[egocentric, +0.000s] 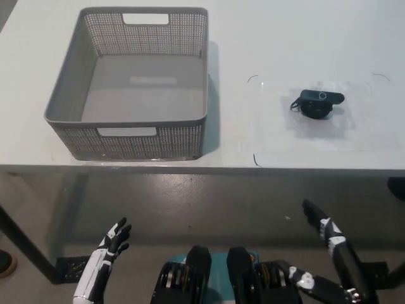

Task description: Use the right hand to pick up a webcam and put it into a container on the left side

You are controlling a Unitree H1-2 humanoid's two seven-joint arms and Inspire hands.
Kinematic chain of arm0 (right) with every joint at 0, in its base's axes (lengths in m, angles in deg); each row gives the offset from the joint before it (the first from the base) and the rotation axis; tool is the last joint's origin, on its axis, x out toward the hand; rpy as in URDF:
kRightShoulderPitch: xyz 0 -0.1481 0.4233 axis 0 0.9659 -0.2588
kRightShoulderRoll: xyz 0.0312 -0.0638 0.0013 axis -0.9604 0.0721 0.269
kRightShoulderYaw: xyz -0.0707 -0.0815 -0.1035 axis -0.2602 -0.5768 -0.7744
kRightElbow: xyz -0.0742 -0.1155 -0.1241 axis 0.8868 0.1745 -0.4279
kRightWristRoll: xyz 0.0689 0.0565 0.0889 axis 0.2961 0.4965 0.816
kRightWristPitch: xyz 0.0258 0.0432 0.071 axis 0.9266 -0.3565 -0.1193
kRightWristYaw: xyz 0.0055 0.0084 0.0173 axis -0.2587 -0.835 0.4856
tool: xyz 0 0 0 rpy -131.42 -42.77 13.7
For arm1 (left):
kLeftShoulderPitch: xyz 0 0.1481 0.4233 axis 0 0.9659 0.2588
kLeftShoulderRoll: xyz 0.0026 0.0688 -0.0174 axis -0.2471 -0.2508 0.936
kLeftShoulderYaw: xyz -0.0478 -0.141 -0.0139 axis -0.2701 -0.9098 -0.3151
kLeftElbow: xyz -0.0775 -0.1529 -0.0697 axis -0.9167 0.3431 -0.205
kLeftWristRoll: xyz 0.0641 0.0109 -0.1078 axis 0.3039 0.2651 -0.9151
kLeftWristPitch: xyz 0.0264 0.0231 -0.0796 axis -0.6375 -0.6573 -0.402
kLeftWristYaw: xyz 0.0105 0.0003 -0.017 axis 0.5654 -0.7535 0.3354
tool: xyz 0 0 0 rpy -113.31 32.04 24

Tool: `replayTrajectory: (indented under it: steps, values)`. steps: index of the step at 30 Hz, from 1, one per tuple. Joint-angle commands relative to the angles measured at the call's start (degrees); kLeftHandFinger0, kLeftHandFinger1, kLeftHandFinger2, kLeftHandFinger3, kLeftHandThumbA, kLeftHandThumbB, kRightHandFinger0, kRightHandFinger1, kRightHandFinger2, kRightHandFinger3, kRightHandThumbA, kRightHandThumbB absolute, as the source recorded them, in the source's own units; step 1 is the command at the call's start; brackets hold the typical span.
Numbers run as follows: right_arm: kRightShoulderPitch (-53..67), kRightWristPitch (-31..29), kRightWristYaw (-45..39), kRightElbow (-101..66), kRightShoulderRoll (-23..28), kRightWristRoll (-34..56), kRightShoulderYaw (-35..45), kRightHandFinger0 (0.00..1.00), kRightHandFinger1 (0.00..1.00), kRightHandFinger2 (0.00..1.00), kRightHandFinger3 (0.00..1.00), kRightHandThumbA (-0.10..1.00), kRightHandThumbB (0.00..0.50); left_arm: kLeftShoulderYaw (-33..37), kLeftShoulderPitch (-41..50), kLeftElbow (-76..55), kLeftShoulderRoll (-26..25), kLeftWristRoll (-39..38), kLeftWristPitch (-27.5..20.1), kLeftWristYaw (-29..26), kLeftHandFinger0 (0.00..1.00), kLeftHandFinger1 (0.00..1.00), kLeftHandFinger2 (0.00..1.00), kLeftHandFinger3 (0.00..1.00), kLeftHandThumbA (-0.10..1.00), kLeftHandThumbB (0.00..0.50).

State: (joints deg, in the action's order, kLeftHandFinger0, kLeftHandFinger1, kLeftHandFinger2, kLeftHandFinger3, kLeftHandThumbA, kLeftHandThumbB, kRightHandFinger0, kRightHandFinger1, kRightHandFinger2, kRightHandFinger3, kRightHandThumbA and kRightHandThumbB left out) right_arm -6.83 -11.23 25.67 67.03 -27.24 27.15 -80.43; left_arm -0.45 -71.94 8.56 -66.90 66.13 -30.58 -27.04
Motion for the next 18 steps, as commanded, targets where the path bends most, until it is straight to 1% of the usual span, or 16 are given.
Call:
replayTrajectory:
  steps: [1, 2, 3, 4, 5, 7, 8, 10, 11, 12, 14, 16, 18]
  values:
    - [-0.10, 9.93, -4.51, -19.02, 3.77, -14.47, 1.62, 1.00, 1.00, 1.00, 1.00, 0.89, 0.382, -0.47, -0.15, -1.38, -0.69, -0.27, -2.68, 0.49, 1.00, 1.00, 1.00, 1.00, 1.00, 0.078]
    - [-1.34, 10.37, -5.51, -21.00, 4.42, -16.65, 1.99, 1.00, 1.00, 1.00, 1.00, 0.90, 0.403, -0.48, -0.07, -1.48, -0.70, -0.39, -2.70, 0.56, 1.00, 1.00, 1.00, 1.00, 1.00, 0.076]
    - [-2.11, 11.23, -6.07, -21.93, 4.66, -17.66, 2.04, 1.00, 1.00, 1.00, 1.00, 0.90, 0.400, -0.53, 0.05, -1.63, -0.75, -0.39, -2.68, 0.54, 1.00, 1.00, 1.00, 1.00, 1.00, 0.074]
    - [-3.92, 11.38, -6.51, -23.15, 4.81, -19.79, 2.37, 1.00, 1.00, 1.00, 1.00, 0.87, 0.399, -0.50, 0.08, -1.74, -0.85, -0.28, -2.69, 0.57, 1.00, 1.00, 1.00, 1.00, 1.00, 0.062]
    - [-6.17, 11.76, -6.83, -24.15, 4.83, -21.89, 2.77, 1.00, 1.00, 1.00, 1.00, 0.83, 0.412, -0.50, 0.15, -1.84, -0.82, -0.01, -2.47, 0.40, 1.00, 1.00, 1.00, 1.00, 1.00, 0.069]
    - [-9.54, 14.37, -8.69, -25.81, 5.44, -23.95, 2.96, 1.00, 1.00, 1.00, 1.00, 0.82, 0.422, -0.44, 0.25, -1.54, -0.71, 0.20, -2.92, 0.24, 1.00, 1.00, 1.00, 1.00, 1.00, 0.079]
    - [-11.50, 15.92, -9.65, -26.47, 5.83, -24.20, 3.12, 1.00, 1.00, 1.00, 1.00, 0.82, 0.430, -0.35, 0.34, -1.45, -0.70, 0.33, -3.19, 0.24, 1.00, 1.00, 1.00, 1.00, 1.00, 0.071]
    - [-14.80, 18.47, -11.35, -26.95, 6.48, -25.32, 3.00, 1.00, 1.00, 1.00, 1.00, 0.85, 0.430, -0.35, 1.22, -1.77, -0.64, 0.25, -3.19, 0.24, 1.00, 1.00, 1.00, 1.00, 1.00, 0.067]
    - [-16.63, 19.83, -12.41, -26.87, 6.89, -26.17, 2.84, 1.00, 1.00, 1.00, 1.00, 0.88, 0.428, -0.38, 1.82, -1.99, -0.60, 0.18, -3.13, 0.22, 1.00, 1.00, 1.00, 1.00, 1.00, 0.066]
    - [-19.09, 22.31, -13.94, -26.88, 7.54, -26.06, 2.75, 1.00, 1.00, 1.00, 1.00, 0.91, 0.425, -0.39, 2.19, -2.40, -0.53, -0.23, -2.60, 0.41, 1.00, 1.00, 1.00, 1.00, 1.00, 0.059]
    - [-24.88, 26.38, -16.54, -25.34, 9.51, -25.12, 2.38, 1.00, 1.00, 1.00, 1.00, 0.93, 0.414, -0.32, 3.16, -2.16, -0.48, -0.49, -3.15, 0.57, 1.00, 1.00, 1.00, 1.00, 1.00, 0.039]
    - [-28.66, 27.99, -17.75, -23.57, 10.57, -25.74, 1.98, 1.00, 1.00, 1.00, 1.00, 0.95, 0.414, -0.18, 3.60, -2.03, -0.45, -0.10, -3.58, 0.44, 1.00, 1.00, 1.00, 1.00, 1.00, 0.034]
    - [-34.41, 29.19, -18.02, -18.93, 11.58, -25.59, 1.49, 1.00, 1.00, 1.00, 1.00, 0.94, 0.403, -0.09, 3.67, -1.78, -0.39, 0.11, -3.72, 0.36, 1.00, 1.00, 1.00, 1.00, 1.00, 0.040]
